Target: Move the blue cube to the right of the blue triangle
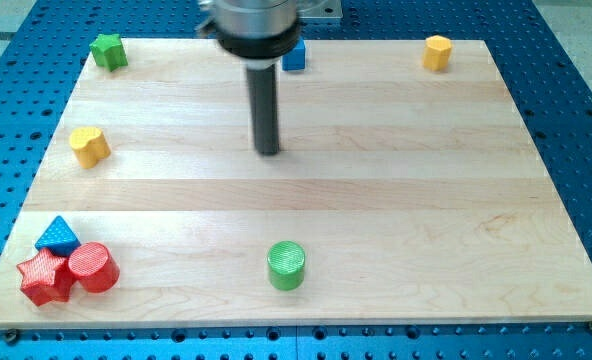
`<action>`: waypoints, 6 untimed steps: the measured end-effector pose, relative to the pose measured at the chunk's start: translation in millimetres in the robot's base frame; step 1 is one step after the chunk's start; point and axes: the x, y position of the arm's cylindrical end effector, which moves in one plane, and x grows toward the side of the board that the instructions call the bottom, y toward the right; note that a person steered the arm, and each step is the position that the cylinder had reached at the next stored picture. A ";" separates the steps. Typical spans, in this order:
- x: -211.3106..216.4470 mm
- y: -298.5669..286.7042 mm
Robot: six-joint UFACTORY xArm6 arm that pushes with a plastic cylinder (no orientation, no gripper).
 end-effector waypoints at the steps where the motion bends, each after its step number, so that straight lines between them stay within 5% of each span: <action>1: -48.1 45.0; 4: -186.4 63.6; 5: -166.0 -11.2; 6: -64.6 -77.1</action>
